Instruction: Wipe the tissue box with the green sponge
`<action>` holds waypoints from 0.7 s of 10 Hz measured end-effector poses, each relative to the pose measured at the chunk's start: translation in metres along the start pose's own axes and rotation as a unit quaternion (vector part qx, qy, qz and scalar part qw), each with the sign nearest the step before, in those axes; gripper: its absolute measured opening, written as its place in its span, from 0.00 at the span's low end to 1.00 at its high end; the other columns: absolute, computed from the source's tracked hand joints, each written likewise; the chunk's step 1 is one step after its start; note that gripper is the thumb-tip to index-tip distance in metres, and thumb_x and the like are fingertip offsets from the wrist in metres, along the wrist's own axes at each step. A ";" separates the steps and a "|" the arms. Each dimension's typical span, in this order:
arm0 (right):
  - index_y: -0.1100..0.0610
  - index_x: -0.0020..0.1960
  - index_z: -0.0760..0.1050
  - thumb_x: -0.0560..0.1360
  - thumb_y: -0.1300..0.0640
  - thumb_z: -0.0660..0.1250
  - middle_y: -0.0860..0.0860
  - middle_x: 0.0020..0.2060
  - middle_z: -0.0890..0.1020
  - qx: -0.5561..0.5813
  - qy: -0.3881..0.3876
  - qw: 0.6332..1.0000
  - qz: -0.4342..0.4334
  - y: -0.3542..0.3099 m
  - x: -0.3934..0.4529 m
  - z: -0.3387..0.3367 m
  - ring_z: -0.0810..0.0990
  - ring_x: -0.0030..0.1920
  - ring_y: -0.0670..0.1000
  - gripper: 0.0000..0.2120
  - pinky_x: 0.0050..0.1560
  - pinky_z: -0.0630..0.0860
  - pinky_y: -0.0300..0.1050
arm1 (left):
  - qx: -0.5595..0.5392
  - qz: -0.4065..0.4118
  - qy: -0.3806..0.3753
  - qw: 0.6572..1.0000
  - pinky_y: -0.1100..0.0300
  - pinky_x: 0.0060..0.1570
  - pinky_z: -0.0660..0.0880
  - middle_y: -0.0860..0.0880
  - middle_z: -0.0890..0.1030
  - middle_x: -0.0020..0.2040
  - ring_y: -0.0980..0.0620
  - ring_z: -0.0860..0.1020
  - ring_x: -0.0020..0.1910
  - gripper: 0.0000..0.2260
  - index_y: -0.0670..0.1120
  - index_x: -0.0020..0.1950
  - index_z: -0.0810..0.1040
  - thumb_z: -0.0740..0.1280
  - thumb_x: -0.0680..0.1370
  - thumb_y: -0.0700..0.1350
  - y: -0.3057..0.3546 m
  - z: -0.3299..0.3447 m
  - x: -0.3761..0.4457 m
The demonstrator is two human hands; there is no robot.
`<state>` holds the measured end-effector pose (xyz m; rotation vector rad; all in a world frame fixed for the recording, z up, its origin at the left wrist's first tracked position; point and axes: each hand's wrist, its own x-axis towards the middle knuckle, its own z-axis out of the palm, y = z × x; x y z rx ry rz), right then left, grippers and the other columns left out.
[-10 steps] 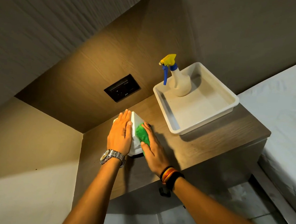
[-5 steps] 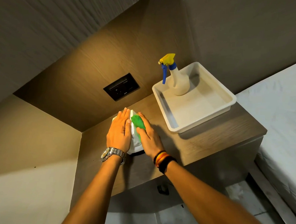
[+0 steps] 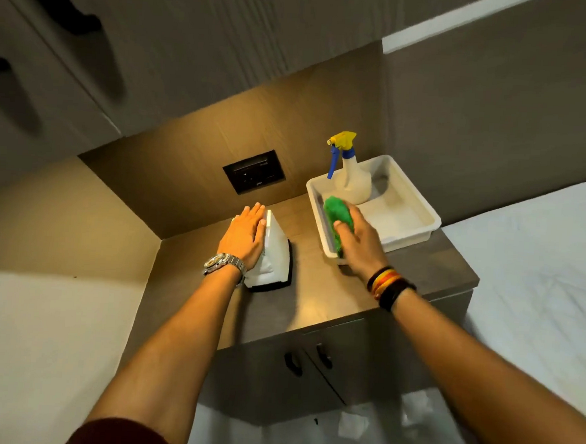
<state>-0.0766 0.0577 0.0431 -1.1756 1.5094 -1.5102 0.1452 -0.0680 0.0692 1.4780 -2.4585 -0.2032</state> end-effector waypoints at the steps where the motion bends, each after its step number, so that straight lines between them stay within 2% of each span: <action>1: 0.48 0.70 0.67 0.79 0.55 0.58 0.54 0.62 0.79 -0.147 0.000 0.988 -0.045 -0.016 0.047 -0.033 0.78 0.57 0.56 0.20 0.59 0.74 0.48 | 0.022 0.028 0.061 0.998 0.54 0.78 0.48 0.47 0.60 0.80 0.47 0.55 0.80 0.23 0.46 0.80 0.61 0.50 0.85 0.50 0.030 0.001 0.004; 2: 0.57 0.68 0.68 0.78 0.57 0.58 0.60 0.64 0.76 -0.332 -0.036 0.942 -0.036 -0.006 0.079 -0.048 0.76 0.60 0.65 0.18 0.58 0.72 0.53 | 0.028 0.058 0.053 0.997 0.52 0.78 0.47 0.45 0.59 0.81 0.44 0.54 0.80 0.23 0.43 0.80 0.60 0.51 0.85 0.48 0.076 0.020 0.010; 3: 0.62 0.68 0.67 0.77 0.59 0.58 0.61 0.67 0.71 -0.461 -0.095 0.882 -0.011 0.018 0.095 -0.051 0.71 0.67 0.65 0.20 0.66 0.69 0.58 | 0.027 0.024 0.011 0.999 0.52 0.78 0.44 0.44 0.53 0.82 0.44 0.50 0.81 0.25 0.42 0.81 0.54 0.49 0.85 0.48 0.113 0.054 0.015; 4: 0.60 0.74 0.61 0.77 0.58 0.56 0.60 0.75 0.62 -0.504 -0.136 0.852 0.048 0.048 0.102 -0.051 0.61 0.74 0.63 0.25 0.74 0.59 0.61 | 0.023 -0.036 -0.039 0.998 0.51 0.78 0.42 0.43 0.49 0.82 0.45 0.46 0.81 0.25 0.41 0.81 0.49 0.47 0.85 0.48 0.129 0.090 0.017; 5: 0.57 0.79 0.49 0.78 0.46 0.55 0.57 0.80 0.47 -0.536 -0.214 0.810 0.106 0.056 0.107 -0.045 0.47 0.79 0.62 0.34 0.77 0.47 0.64 | 0.019 -0.065 -0.081 0.994 0.52 0.78 0.41 0.43 0.46 0.82 0.46 0.44 0.81 0.26 0.41 0.82 0.46 0.46 0.85 0.49 0.133 0.108 0.014; 6: 0.53 0.80 0.48 0.75 0.31 0.51 0.56 0.80 0.43 -0.562 -0.273 0.772 0.116 0.046 0.112 -0.037 0.43 0.79 0.62 0.41 0.75 0.44 0.66 | 0.012 -0.069 -0.076 0.995 0.52 0.79 0.40 0.43 0.45 0.82 0.46 0.43 0.81 0.26 0.42 0.82 0.45 0.46 0.86 0.49 0.132 0.110 0.009; 7: 0.52 0.79 0.53 0.78 0.37 0.50 0.54 0.81 0.48 -0.513 -0.209 0.830 0.060 0.038 0.097 -0.040 0.46 0.80 0.60 0.34 0.76 0.44 0.68 | 0.009 -0.031 -0.005 0.999 0.54 0.78 0.38 0.44 0.45 0.82 0.47 0.43 0.81 0.26 0.43 0.82 0.46 0.46 0.86 0.50 0.133 0.098 -0.001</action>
